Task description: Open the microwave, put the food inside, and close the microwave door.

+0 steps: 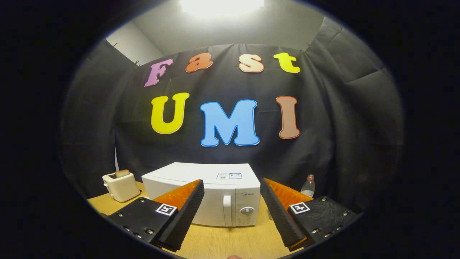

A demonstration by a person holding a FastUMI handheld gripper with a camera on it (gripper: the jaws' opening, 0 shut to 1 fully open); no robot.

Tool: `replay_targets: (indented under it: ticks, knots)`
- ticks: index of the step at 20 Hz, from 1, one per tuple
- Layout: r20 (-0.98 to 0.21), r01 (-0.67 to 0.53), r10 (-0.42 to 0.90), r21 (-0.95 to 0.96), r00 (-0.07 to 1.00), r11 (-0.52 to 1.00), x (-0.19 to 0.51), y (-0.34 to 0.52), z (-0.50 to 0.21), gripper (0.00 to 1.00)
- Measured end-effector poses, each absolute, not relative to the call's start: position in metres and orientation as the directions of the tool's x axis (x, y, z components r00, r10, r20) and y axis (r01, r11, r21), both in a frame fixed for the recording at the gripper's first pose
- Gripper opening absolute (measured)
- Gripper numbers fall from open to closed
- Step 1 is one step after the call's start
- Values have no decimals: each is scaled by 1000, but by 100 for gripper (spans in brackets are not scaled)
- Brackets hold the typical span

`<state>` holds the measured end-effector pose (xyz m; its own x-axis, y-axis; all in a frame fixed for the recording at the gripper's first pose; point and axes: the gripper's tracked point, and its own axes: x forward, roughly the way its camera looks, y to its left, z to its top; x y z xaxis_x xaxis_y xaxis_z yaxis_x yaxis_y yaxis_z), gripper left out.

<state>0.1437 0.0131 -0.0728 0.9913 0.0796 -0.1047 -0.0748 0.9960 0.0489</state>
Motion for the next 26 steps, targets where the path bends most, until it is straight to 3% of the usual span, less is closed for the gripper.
replay_targets:
  ticks: [17,18,21,22,24,25,26]
  knots:
    - [-349,-91,97,33,932,995,244,28,-220,97]
    - [-365,-90,97,36,926,995,247,29,-227,87]
    - [-396,-87,94,36,913,996,247,29,-242,82]
    - [-386,-95,100,32,917,995,248,30,-240,60]
    - [-373,-122,126,33,919,992,255,40,-242,55]
    - [-372,-119,120,25,920,993,252,38,-240,47]
    - [-370,-119,115,12,922,993,249,36,-237,30]
